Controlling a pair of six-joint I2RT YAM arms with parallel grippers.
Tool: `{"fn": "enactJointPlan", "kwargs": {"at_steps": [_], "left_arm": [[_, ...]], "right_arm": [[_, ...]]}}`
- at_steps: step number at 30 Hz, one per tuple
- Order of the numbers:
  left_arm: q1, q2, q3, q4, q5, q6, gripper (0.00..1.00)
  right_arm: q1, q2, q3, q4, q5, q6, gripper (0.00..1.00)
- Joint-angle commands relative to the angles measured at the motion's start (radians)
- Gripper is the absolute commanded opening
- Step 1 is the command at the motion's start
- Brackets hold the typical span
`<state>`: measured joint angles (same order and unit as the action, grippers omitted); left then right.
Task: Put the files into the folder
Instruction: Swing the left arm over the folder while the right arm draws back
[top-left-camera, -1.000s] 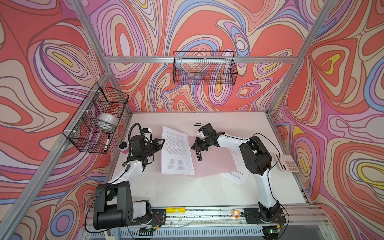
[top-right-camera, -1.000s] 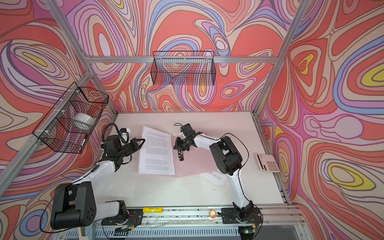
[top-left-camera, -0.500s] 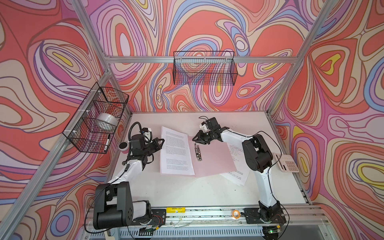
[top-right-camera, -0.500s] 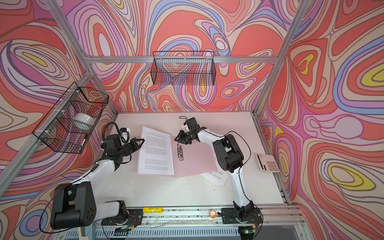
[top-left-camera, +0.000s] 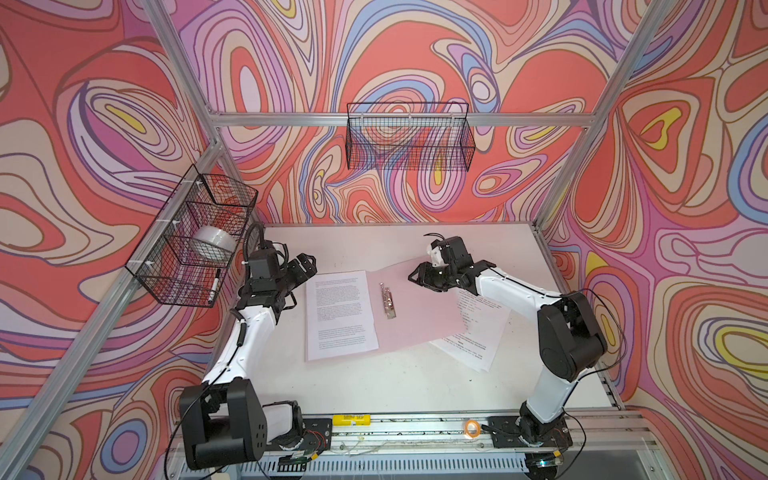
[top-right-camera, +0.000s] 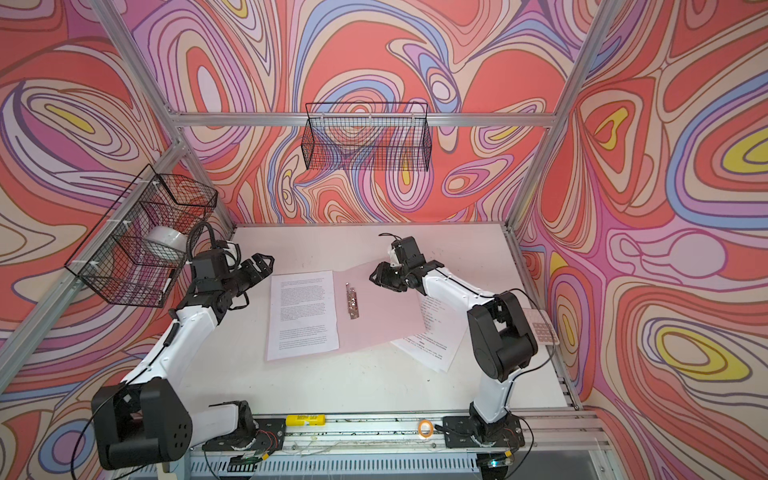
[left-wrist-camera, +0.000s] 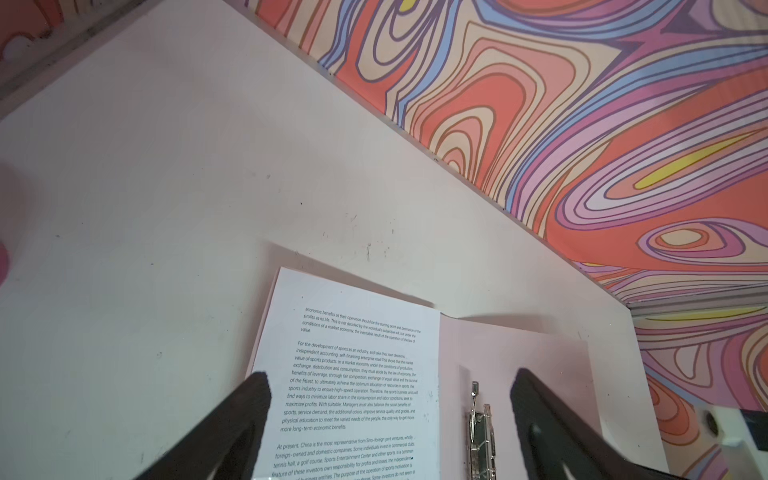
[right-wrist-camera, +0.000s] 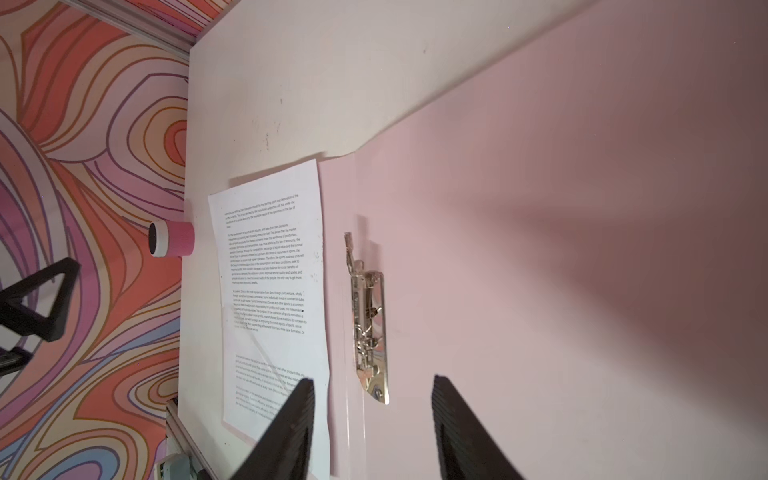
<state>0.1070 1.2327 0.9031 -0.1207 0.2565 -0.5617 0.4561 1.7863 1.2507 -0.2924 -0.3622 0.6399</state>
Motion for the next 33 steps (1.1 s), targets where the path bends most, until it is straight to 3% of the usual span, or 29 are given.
{"fn": "enactJointPlan", "kwargs": {"at_steps": [1,6,9,16,20,28,33], "left_arm": [[-0.086,-0.074,0.065,-0.057,-0.06,0.01,0.91],[-0.233,-0.019,0.139,-0.007,-0.003,0.026,0.91],[-0.338,0.095,0.22,0.017,-0.003,0.042,0.92],[-0.517,0.535,0.55,0.095,0.147,0.069,0.91],[-0.575,0.81,0.784,0.127,0.275,0.063,0.88],[-0.65,1.187,1.219,0.097,0.464,0.025,0.88],[-0.679,1.341,1.413,0.007,0.479,0.049,0.88]], "right_arm": [[0.002,-0.001,-0.055,0.009,0.045,-0.008,0.48],[0.002,-0.009,-0.078,-0.007,0.053,-0.008,0.49],[0.001,-0.102,-0.118,-0.003,0.051,0.006,0.49],[-0.001,-0.383,-0.208,-0.114,0.22,0.027,0.49],[-0.011,-0.492,-0.239,-0.177,0.259,0.035,0.49],[-0.037,-0.608,-0.272,-0.239,0.23,0.048,0.49],[-0.046,-0.623,-0.27,-0.257,0.218,0.044,0.49]]}}
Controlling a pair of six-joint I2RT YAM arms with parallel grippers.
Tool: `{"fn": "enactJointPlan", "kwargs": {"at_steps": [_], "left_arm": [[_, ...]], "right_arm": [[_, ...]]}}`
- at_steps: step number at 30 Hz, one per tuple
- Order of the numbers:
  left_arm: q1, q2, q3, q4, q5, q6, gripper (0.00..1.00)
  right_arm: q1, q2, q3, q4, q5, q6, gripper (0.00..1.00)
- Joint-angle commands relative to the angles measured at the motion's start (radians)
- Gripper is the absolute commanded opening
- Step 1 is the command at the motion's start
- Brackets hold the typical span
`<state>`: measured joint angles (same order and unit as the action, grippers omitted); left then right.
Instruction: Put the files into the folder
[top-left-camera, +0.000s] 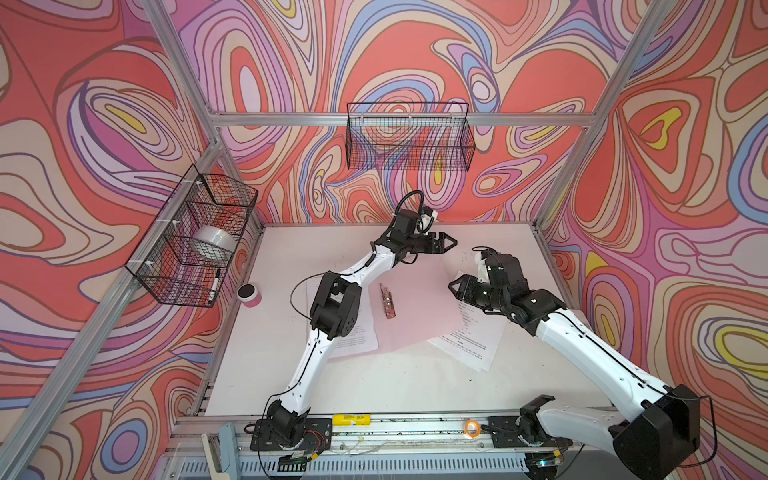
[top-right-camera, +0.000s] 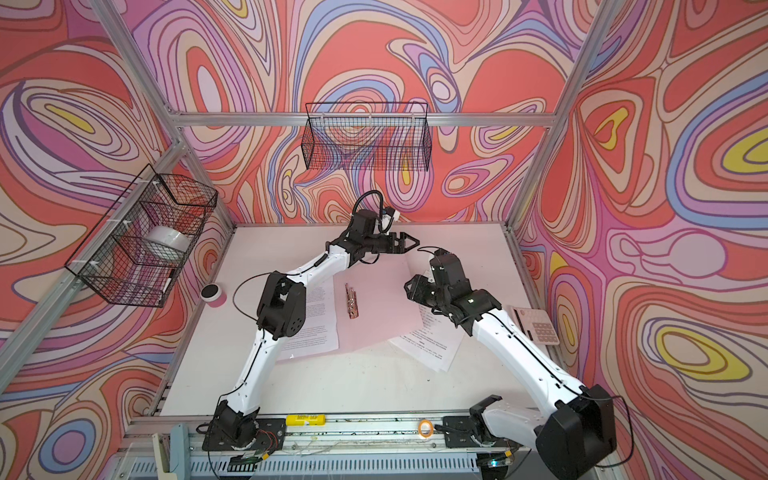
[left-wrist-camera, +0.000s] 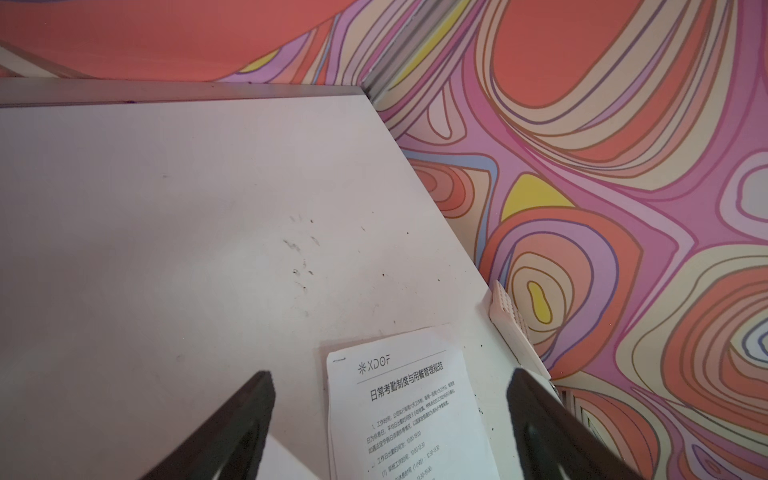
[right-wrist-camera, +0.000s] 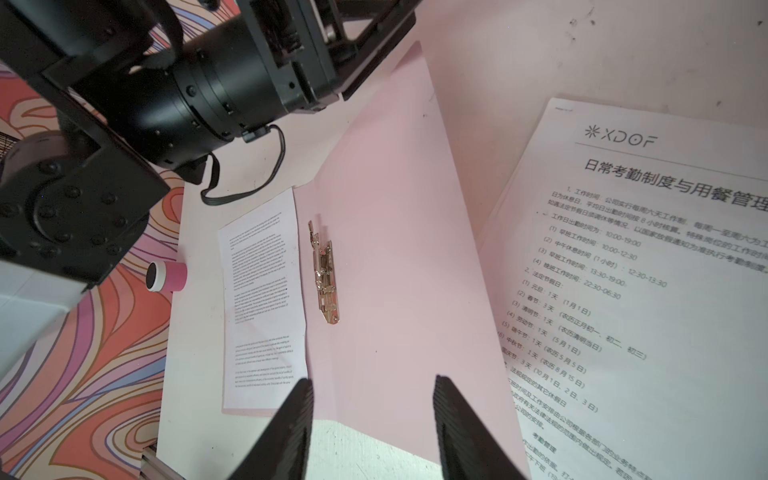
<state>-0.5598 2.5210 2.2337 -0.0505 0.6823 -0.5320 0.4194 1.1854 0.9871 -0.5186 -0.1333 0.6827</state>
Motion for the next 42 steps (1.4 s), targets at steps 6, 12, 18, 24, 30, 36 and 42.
{"fn": "enactJointPlan", "kwargs": {"at_steps": [6,12,18,24,30,36,42], "left_arm": [[-0.056,0.145,0.176,-0.145,-0.029,0.058,0.88],[-0.096,0.185,0.181,-0.173,-0.098,0.113,0.87],[-0.105,0.222,0.19,-0.202,-0.124,0.132,0.86],[-0.099,0.252,0.24,-0.226,-0.116,0.116,0.87],[-0.088,0.319,0.343,-0.279,-0.07,0.067,0.86],[-0.089,0.343,0.351,-0.276,-0.036,0.026,0.85],[-0.105,0.34,0.317,-0.286,-0.025,0.041,0.8]], "right_arm": [[-0.029,-0.05,0.003,-0.061,-0.012,0.001,0.49],[-0.033,-0.061,0.007,-0.075,-0.028,0.001,0.49],[-0.034,-0.079,-0.01,-0.078,-0.031,0.01,0.48],[-0.034,-0.084,-0.01,-0.086,-0.039,0.011,0.47],[-0.034,-0.088,-0.005,-0.086,-0.045,0.013,0.47],[-0.035,-0.097,-0.008,-0.087,-0.048,0.007,0.47],[-0.034,-0.109,-0.026,-0.082,-0.057,0.006,0.46]]}}
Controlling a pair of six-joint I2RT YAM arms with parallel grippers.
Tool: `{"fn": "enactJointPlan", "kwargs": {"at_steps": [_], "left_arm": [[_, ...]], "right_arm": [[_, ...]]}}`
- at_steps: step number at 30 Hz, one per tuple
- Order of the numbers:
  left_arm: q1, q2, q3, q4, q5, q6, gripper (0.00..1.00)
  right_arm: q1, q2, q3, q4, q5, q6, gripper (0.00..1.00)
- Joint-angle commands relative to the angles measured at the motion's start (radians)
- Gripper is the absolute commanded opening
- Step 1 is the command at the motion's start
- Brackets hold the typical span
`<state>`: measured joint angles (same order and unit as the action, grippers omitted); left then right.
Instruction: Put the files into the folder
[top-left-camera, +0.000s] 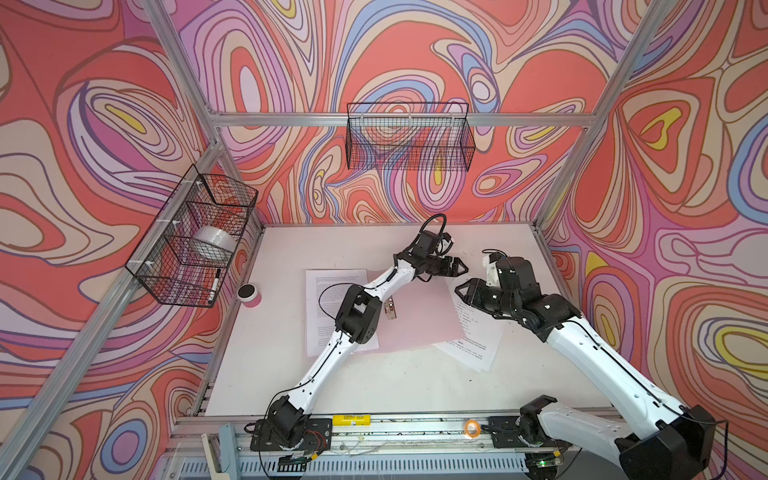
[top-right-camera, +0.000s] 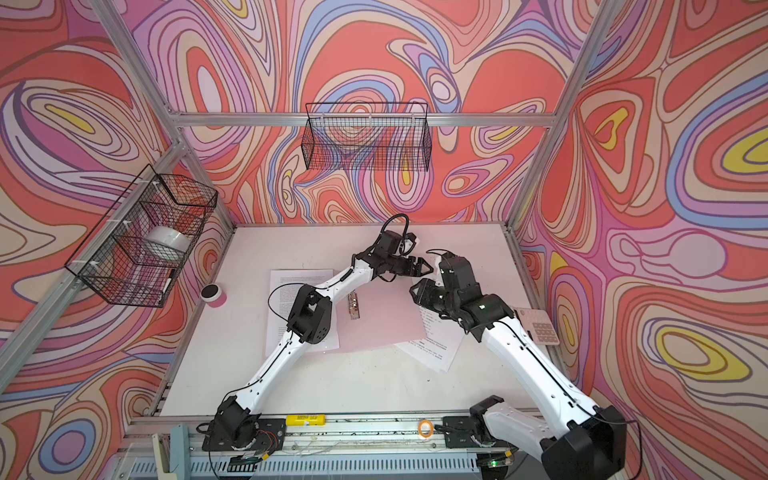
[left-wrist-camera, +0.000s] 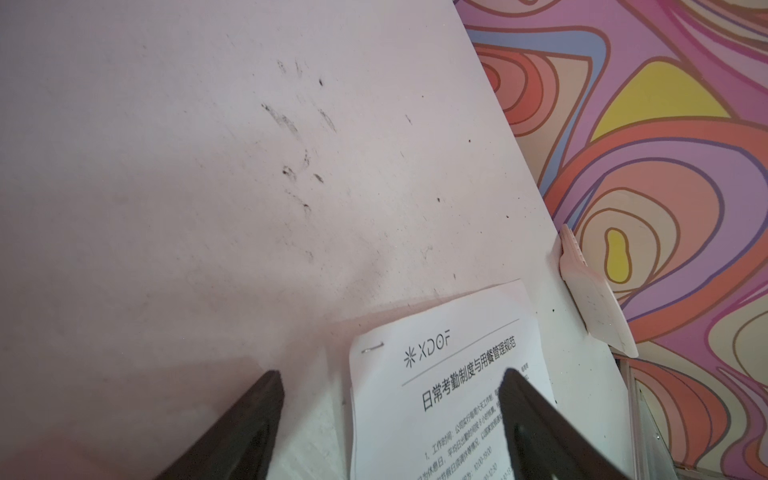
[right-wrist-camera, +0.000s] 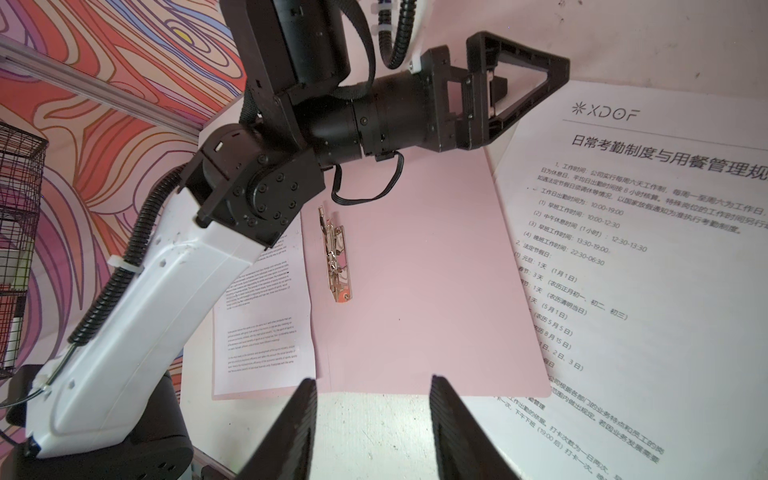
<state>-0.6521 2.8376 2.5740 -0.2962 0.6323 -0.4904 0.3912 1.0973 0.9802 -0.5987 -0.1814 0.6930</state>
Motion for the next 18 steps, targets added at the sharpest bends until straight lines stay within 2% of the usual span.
{"fn": "enactJointPlan", "kwargs": {"at_steps": [1,9,15,17,18], "left_arm": [[-0.016,0.017,-0.04,-0.028,0.023,-0.001,0.8],[-0.027,0.023,-0.034,-0.061,0.036,0.016,0.75],[-0.026,0.036,-0.006,-0.112,0.073,0.032,0.65],[-0.026,0.036,-0.006,-0.121,0.084,0.033,0.6],[-0.026,0.036,-0.007,-0.127,0.085,0.033,0.52]], "right_arm": [[-0.007,-0.024,-0.025,0.002,-0.013,-0.005,0.46],[-0.006,-0.031,-0.046,0.021,-0.03,-0.004,0.45],[-0.008,-0.046,-0.055,0.025,-0.04,-0.006,0.45],[-0.008,-0.053,-0.058,0.024,-0.041,-0.007,0.45],[-0.008,-0.057,-0.059,0.026,-0.041,-0.007,0.44]]}}
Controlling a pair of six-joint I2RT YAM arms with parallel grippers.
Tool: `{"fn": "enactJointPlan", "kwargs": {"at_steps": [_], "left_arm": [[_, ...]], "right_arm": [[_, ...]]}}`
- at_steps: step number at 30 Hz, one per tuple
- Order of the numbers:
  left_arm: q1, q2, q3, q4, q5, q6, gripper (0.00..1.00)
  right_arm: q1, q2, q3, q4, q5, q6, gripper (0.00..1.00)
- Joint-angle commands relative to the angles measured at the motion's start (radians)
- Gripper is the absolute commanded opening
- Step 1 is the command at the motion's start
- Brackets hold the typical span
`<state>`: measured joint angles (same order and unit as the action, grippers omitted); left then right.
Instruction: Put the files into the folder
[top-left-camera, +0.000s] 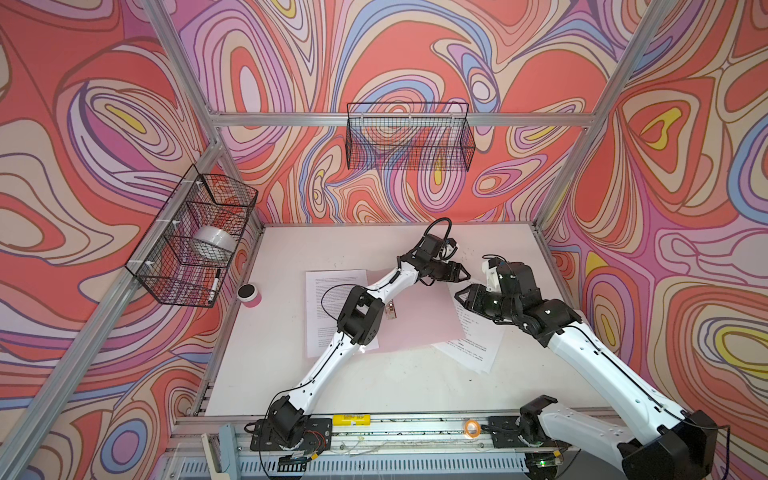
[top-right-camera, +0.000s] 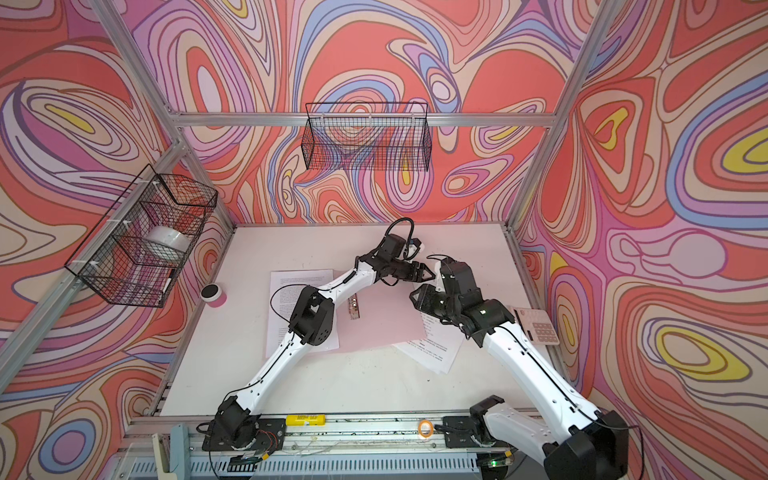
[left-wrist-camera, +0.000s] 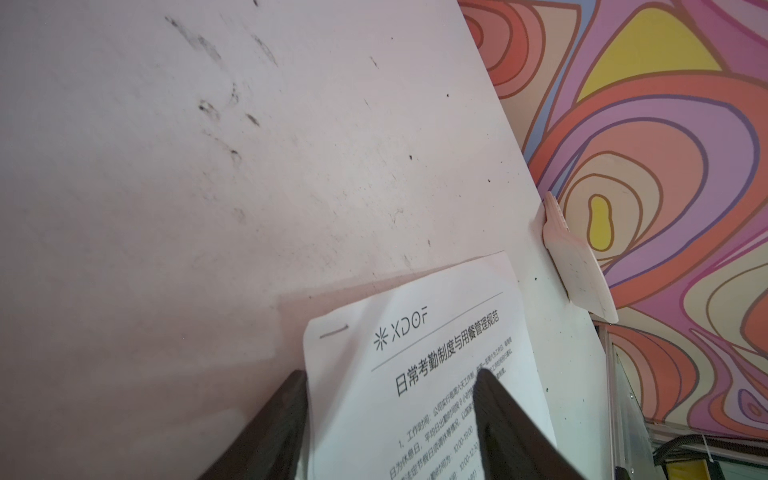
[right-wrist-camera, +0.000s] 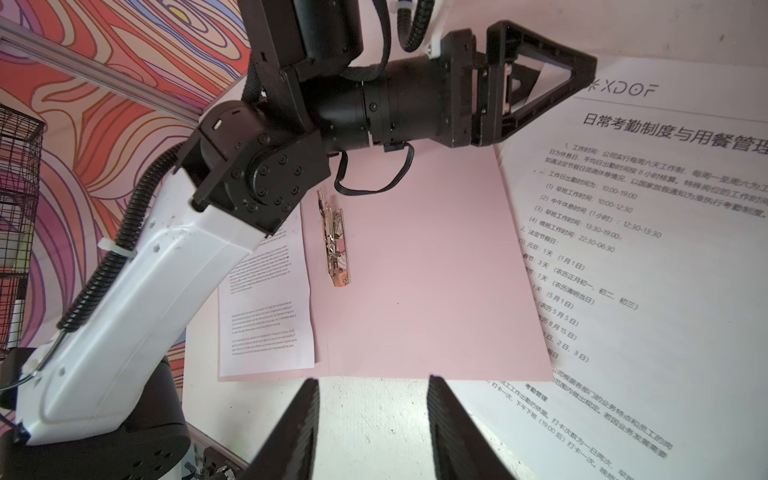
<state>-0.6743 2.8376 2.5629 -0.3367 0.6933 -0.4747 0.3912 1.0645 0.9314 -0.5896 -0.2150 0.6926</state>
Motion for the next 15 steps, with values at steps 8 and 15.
{"fn": "enactJointPlan", "kwargs": {"at_steps": [8,15], "left_arm": [[-0.005,0.043,0.006,-0.127,0.08,0.015,0.33],[-0.011,0.04,0.006,-0.137,0.064,0.025,0.26]], "right_arm": [[-0.008,-0.065,-0.027,0.005,-0.006,-0.01,0.44],[-0.008,-0.067,-0.038,0.011,0.0,-0.005,0.43]]}}
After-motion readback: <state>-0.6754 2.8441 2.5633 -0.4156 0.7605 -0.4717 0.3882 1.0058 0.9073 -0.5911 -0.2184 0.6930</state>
